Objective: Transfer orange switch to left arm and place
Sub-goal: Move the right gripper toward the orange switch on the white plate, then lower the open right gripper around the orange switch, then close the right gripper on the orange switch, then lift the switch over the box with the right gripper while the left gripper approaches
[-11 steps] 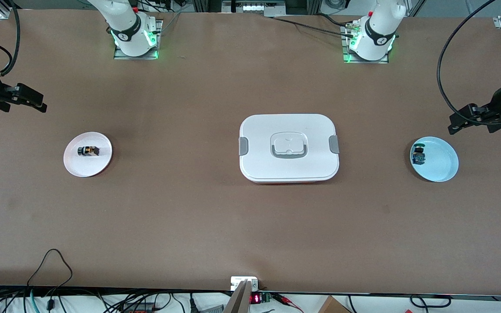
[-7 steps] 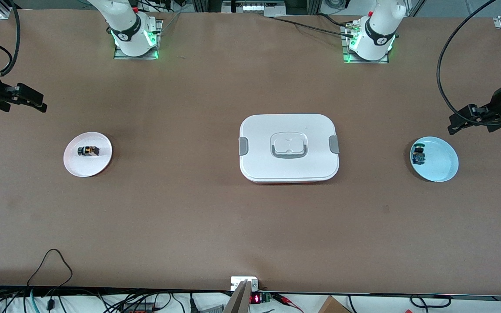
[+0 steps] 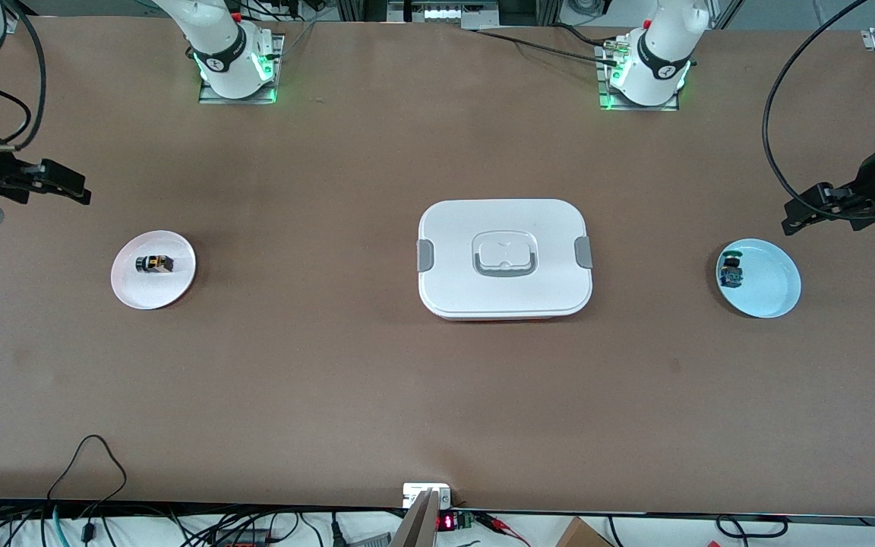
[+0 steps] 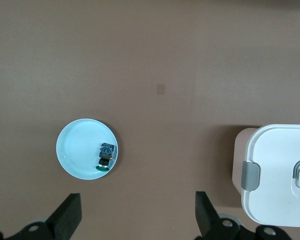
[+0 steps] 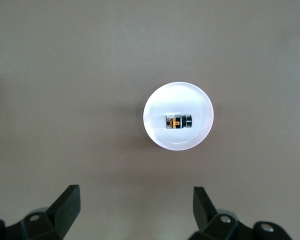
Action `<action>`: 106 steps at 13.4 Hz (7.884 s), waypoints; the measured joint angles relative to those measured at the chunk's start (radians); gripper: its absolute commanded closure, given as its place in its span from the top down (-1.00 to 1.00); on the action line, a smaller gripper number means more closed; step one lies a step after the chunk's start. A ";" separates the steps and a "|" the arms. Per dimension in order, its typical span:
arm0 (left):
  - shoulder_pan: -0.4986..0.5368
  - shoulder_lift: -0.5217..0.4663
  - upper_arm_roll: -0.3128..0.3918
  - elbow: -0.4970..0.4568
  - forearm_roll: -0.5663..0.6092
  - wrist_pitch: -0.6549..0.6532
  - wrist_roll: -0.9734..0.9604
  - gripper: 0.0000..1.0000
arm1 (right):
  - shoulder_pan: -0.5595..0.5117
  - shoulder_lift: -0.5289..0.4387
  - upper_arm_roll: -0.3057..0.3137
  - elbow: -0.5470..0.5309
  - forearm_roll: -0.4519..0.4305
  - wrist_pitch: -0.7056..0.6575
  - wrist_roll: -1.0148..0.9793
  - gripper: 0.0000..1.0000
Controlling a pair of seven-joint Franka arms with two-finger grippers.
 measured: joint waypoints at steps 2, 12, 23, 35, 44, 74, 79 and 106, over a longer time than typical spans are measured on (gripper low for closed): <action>0.000 0.000 0.000 0.000 0.000 0.000 -0.001 1.00 | 0.001 0.051 0.000 0.000 0.000 0.001 -0.001 1.00; 0.001 0.001 0.000 0.000 0.000 -0.001 -0.002 1.00 | 0.081 0.156 0.009 0.001 -0.005 0.087 -0.002 1.00; 0.005 0.001 0.001 0.000 0.000 -0.007 -0.002 1.00 | 0.066 0.273 -0.008 -0.120 -0.032 0.371 -0.001 1.00; 0.014 0.005 0.001 0.000 0.000 -0.015 -0.002 1.00 | -0.035 0.310 -0.014 -0.314 -0.119 0.568 -0.049 1.00; 0.014 0.005 0.001 0.000 0.000 -0.018 -0.002 1.00 | -0.085 0.367 -0.014 -0.365 -0.121 0.656 -0.117 1.00; 0.011 0.019 -0.014 0.068 -0.202 -0.216 0.005 1.00 | -0.113 0.369 0.020 -0.406 -0.111 0.686 -0.171 -1.00; 0.199 0.097 -0.002 0.063 -0.784 -0.404 0.086 1.00 | -0.092 0.274 0.057 -0.256 -0.067 0.448 -0.171 -1.00; 0.210 0.160 -0.438 -0.464 -1.647 0.033 0.866 1.00 | 0.154 0.179 0.257 0.070 1.121 0.283 -1.366 -1.00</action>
